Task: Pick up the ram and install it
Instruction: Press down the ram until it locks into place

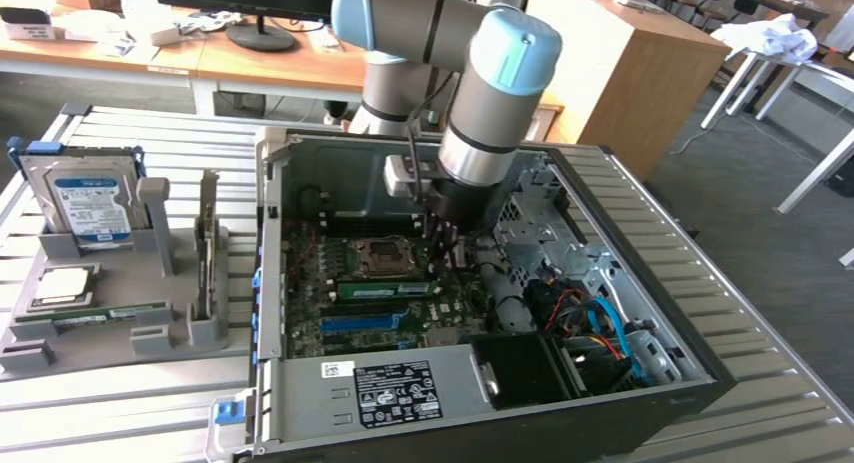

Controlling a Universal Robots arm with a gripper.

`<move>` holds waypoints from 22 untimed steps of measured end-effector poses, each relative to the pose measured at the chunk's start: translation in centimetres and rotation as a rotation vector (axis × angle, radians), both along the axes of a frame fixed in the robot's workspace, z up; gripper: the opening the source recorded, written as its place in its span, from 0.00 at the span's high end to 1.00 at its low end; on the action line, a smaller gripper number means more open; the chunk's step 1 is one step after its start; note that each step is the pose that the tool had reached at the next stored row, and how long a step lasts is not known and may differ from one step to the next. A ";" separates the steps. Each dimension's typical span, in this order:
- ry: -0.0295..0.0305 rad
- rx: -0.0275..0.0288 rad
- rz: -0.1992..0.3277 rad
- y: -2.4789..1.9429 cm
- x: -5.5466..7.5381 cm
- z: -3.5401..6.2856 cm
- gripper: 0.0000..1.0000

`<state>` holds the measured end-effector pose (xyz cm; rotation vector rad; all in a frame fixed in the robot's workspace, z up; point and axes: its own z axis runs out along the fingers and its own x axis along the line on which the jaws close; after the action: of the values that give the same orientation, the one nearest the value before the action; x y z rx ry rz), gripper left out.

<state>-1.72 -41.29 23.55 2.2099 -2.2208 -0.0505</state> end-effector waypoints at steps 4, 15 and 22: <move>-0.0015 0.0034 0.000 0.00 -1.8 -0.01 0.90; -0.0078 0.0064 0.000 0.00 -6.8 -0.12 0.90; -0.0115 0.0089 0.000 0.00 -9.2 -0.78 0.90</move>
<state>-10.94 -41.29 22.77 2.2206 -2.2306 -0.0479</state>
